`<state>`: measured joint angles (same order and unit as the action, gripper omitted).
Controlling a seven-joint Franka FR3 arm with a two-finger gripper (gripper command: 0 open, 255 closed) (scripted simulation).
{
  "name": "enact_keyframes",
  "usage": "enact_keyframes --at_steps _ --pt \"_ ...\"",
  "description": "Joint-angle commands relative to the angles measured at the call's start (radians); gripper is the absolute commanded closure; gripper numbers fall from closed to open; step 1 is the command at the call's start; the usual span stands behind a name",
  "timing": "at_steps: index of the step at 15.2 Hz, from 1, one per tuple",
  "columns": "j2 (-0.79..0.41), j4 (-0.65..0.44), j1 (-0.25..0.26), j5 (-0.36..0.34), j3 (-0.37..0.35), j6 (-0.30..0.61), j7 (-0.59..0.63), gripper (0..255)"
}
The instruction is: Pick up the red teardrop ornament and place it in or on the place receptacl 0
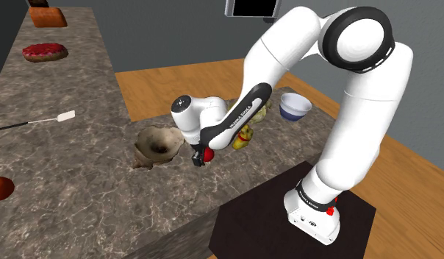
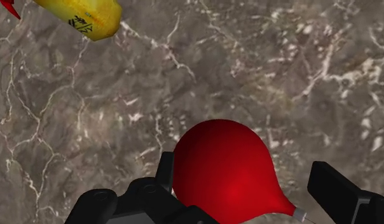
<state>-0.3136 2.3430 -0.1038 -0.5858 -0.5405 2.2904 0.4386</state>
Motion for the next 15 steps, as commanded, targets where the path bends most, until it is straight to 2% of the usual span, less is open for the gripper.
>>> enact_keyframes --at_steps 1,2,3,11,15 --pt "-0.011 0.009 0.005 0.003 -0.005 0.005 0.002 0" --pt "-0.011 0.009 0.005 0.002 -0.005 0.005 0.002 0" --pt "-0.01 0.011 0.004 0.003 -0.005 0.006 0.001 255" --pt "-0.025 -0.001 0.005 -0.009 0.003 0.006 0.002 255" --pt "0.031 0.014 -0.007 0.043 -0.024 -0.018 -0.031 255"
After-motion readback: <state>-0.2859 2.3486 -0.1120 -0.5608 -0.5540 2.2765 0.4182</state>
